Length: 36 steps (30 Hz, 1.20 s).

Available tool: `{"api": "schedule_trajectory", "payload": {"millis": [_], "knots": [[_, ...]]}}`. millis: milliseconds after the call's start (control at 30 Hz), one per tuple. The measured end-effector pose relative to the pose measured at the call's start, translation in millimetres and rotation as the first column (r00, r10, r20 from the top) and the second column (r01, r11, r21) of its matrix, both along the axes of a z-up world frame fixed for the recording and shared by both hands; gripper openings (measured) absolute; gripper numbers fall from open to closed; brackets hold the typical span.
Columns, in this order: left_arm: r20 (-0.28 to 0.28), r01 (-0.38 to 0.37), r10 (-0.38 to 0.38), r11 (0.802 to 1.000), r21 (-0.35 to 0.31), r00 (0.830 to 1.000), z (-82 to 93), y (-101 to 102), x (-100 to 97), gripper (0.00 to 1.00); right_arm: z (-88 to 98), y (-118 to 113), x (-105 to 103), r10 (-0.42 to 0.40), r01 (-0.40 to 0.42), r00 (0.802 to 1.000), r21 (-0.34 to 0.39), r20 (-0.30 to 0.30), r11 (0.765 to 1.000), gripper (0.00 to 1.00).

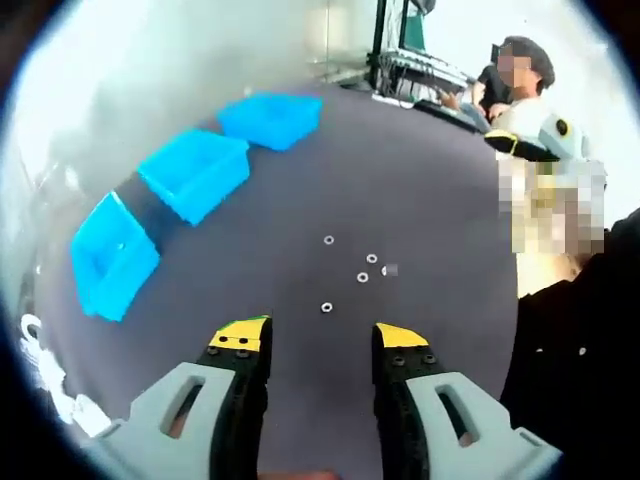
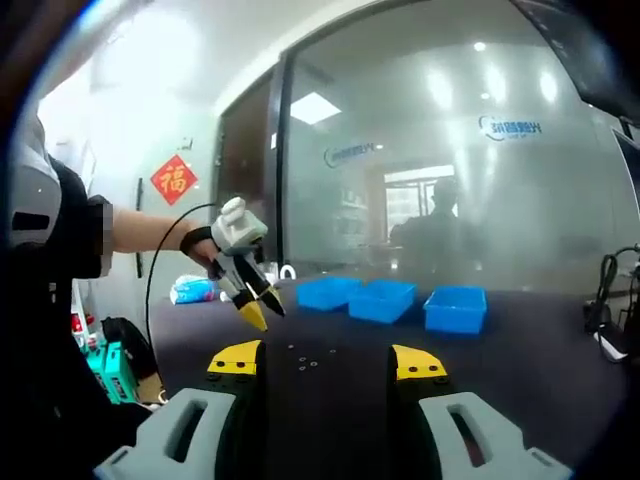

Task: Sort the screws, nuts, and washers into the corresponding bins

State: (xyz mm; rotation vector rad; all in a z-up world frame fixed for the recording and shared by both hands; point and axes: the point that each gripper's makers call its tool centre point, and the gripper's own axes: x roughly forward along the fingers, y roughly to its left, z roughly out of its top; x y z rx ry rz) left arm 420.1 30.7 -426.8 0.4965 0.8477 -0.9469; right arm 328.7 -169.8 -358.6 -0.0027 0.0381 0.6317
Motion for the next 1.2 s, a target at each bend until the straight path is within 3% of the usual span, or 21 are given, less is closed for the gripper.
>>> {"api": "schedule_trajectory", "payload": {"millis": [400,867,1200], "knots": [[-0.007,0.009,-0.008,0.999,0.037,1.0,-3.3,-2,5.3,0.39,-2.2,3,0,0.005,-0.005,1.0,0.022,-0.01,1.0,0.44],[-0.04,0.024,-0.02,0.995,0.094,0.999,-27.5,-11,19.8,0.38,-4.6,1,0,0.001,-0.001,1.0,0.027,-0.014,1.0,0.44],[-0.073,0.04,-0.032,0.994,0.104,0.997,-36.0,-21,21.4,0.29,-7.9,-2,1,-0.004,0.004,1.0,0.039,-0.02,0.999,0.44]]}}
